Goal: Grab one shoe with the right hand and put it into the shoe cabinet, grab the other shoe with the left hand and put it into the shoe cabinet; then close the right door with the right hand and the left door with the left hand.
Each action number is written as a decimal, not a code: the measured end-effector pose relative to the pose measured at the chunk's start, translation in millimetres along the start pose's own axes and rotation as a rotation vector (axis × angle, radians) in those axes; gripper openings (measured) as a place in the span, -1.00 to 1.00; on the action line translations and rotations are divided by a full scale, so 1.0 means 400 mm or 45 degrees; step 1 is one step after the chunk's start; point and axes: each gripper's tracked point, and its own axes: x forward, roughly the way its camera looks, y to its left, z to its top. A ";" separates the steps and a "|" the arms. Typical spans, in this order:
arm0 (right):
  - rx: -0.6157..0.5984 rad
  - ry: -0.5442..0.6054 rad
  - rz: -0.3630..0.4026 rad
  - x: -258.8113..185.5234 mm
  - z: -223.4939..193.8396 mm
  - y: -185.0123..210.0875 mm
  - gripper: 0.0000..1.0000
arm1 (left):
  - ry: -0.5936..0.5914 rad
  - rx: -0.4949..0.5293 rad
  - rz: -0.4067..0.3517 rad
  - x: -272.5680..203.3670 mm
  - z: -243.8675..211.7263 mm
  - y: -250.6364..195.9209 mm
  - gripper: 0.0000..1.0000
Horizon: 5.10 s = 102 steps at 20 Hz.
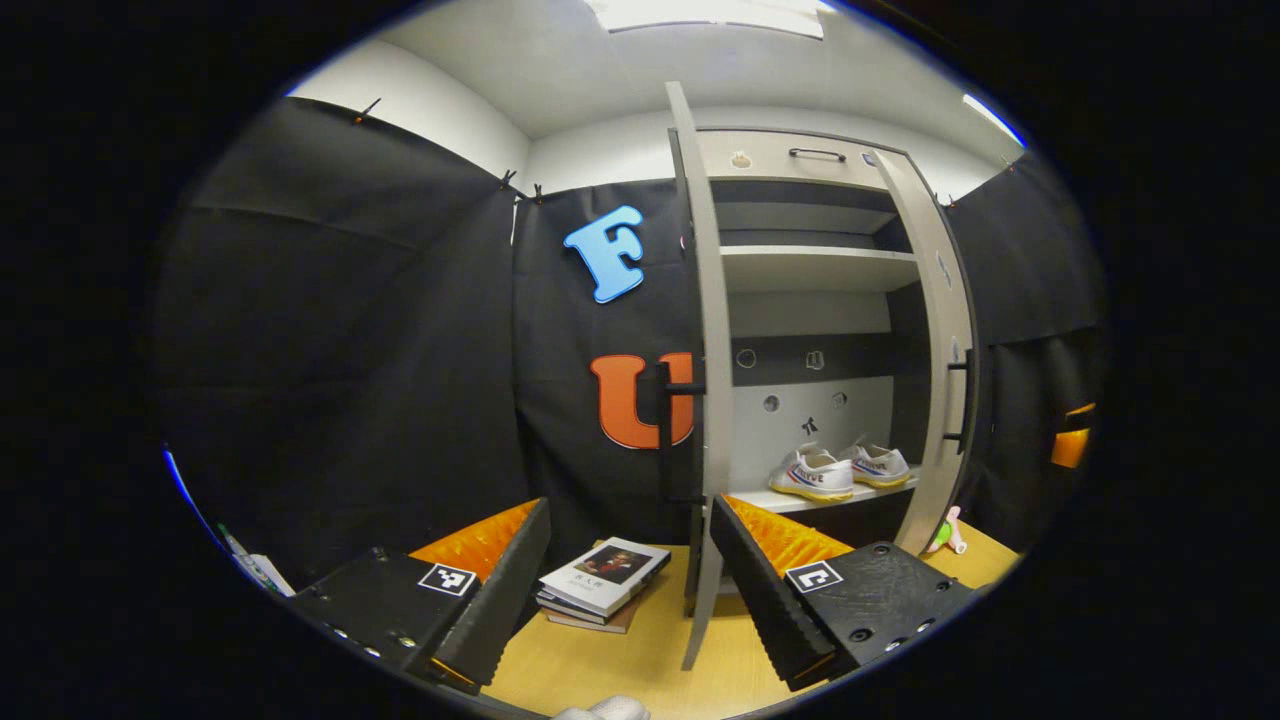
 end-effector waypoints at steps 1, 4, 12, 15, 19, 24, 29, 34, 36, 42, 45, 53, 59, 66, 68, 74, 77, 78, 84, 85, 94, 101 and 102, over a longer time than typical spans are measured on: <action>0.011 0.014 -0.015 -0.013 -0.014 0.007 0.96 | -0.002 -0.001 0.010 0.026 0.003 0.020 0.92; 0.054 0.036 -0.056 -0.051 -0.039 0.024 0.97 | -0.018 0.009 0.019 0.103 0.004 0.061 0.93; 0.083 0.059 -0.140 -0.114 -0.070 0.016 0.97 | -0.022 0.053 0.015 0.222 0.003 0.068 0.87; 0.087 0.063 -0.139 -0.118 -0.077 0.007 0.97 | -0.040 0.047 0.014 0.215 0.013 0.057 0.85; 0.083 0.067 -0.112 -0.119 -0.081 -0.001 0.89 | -0.030 0.054 0.012 0.202 0.015 0.019 0.84; 0.083 0.055 -0.060 -0.114 -0.077 -0.046 0.89 | -0.038 0.064 -0.001 0.175 0.023 -0.069 0.73; 0.062 0.078 -0.001 -0.110 -0.090 -0.115 0.89 | -0.040 0.069 -0.043 0.165 0.027 -0.217 0.74; 0.052 0.078 0.044 -0.101 -0.087 -0.174 0.97 | -0.008 0.021 -0.088 0.179 0.022 -0.361 0.89; 0.056 0.072 0.047 -0.102 -0.085 -0.196 0.97 | 0.009 0.016 -0.098 0.182 0.025 -0.387 0.79; 0.076 0.051 0.034 -0.086 -0.068 -0.236 0.89 | 0.026 0.038 -0.123 0.100 0.022 -0.438 0.92; 0.097 0.020 0.022 -0.076 -0.043 -0.234 0.89 | 0.024 0.010 -0.160 0.036 0.040 -0.442 0.92; 0.103 -0.058 -0.006 -0.075 0.010 -0.195 0.97 | 0.059 -0.066 -0.187 -0.141 0.072 -0.406 0.92; 0.105 -0.076 -0.056 -0.080 0.005 -0.184 0.98 | 0.072 -0.047 -0.183 -0.235 0.037 -0.376 0.93; 0.102 -0.081 -0.084 -0.091 0.012 -0.169 0.97 | 0.064 -0.043 -0.209 -0.252 0.043 -0.360 0.93; 0.095 -0.080 -0.083 -0.096 0.012 -0.158 0.97 | 0.058 -0.044 -0.217 -0.249 0.047 -0.357 0.93; 0.089 -0.087 -0.088 -0.103 0.018 -0.144 0.89 | 0.053 -0.043 -0.234 -0.246 0.050 -0.350 0.93; 0.084 -0.096 -0.088 -0.105 0.022 -0.138 0.89 | 0.054 -0.052 -0.236 -0.245 0.051 -0.351 0.93; 0.081 -0.097 -0.089 -0.105 0.022 -0.137 0.89 | 0.053 -0.051 -0.235 -0.245 0.052 -0.351 0.93; 0.072 -0.099 -0.077 -0.098 0.030 -0.133 0.89 | 0.054 -0.046 -0.231 -0.239 0.058 -0.348 0.93; 0.068 -0.100 -0.078 -0.098 0.031 -0.134 0.97 | 0.051 -0.046 -0.230 -0.242 0.059 -0.349 0.93; 0.053 -0.099 -0.069 -0.094 0.030 -0.128 0.97 | 0.050 -0.042 -0.235 -0.241 0.062 -0.353 0.92; 0.054 -0.106 -0.065 -0.097 0.028 -0.122 0.89 | 0.045 -0.041 -0.235 -0.247 0.063 -0.356 0.93; 0.055 -0.105 -0.064 -0.097 0.027 -0.120 0.89 | 0.046 -0.040 -0.234 -0.245 0.063 -0.354 0.93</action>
